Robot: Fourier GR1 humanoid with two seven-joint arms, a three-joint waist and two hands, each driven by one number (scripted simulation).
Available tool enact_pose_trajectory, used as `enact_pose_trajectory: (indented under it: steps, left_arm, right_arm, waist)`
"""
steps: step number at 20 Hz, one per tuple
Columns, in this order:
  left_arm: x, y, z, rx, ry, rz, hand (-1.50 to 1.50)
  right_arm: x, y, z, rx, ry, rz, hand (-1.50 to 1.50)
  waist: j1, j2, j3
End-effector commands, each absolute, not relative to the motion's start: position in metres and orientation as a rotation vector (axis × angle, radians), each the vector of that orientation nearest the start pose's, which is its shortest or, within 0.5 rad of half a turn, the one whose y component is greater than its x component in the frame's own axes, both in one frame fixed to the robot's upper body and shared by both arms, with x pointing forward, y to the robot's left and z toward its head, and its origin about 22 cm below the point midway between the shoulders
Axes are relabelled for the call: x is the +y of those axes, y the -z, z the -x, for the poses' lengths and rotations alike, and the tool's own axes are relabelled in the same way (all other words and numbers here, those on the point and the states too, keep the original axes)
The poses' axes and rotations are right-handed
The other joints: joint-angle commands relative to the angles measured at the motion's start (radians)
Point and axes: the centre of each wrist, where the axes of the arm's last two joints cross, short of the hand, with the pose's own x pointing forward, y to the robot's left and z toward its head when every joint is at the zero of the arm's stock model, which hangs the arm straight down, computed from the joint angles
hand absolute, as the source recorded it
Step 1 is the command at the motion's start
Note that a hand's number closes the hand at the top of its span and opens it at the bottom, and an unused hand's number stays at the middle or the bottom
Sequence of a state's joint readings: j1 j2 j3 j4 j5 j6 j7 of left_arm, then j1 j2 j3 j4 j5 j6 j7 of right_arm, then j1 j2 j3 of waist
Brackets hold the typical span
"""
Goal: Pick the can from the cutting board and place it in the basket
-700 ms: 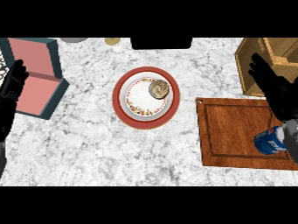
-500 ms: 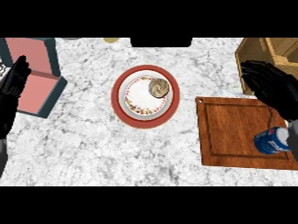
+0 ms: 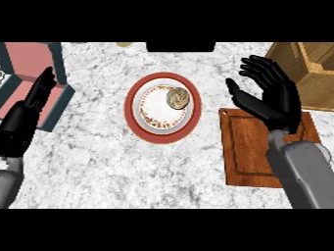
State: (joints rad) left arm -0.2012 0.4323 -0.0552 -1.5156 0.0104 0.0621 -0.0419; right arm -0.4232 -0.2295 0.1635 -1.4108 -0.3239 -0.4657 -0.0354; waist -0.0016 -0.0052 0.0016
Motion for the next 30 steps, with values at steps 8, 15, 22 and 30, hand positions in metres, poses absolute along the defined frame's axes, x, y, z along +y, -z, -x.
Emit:
enact_pose_trajectory:
  steps: [8, 15, 22, 30]
  left_arm:
    - [0.296, -0.070, -0.289, -1.708, 0.361, -0.328, 0.00]
    - [0.295, -0.067, -0.289, -1.695, 0.370, -0.313, 0.00]
    - [0.305, -0.077, -0.293, -1.717, 0.369, -0.310, 0.00]
    - [0.298, -0.067, -0.283, -1.715, 0.372, -0.295, 0.00]
  right_arm:
    - [-0.291, -0.131, -0.352, -1.432, -0.229, 0.895, -1.50]
    - [-0.296, -0.183, -0.347, -0.977, -0.788, 0.873, -1.50]
    - [-0.300, -0.260, -0.338, -0.762, -0.962, 0.711, -1.50]
    - [-0.319, -0.251, -0.324, -0.647, -0.934, 0.655, -1.50]
  waist:
    - [-0.034, -0.016, -0.015]
    - [-0.011, -0.011, -0.014]
    - [-0.007, 0.000, -0.004]
    - [-0.005, 0.002, -0.002]
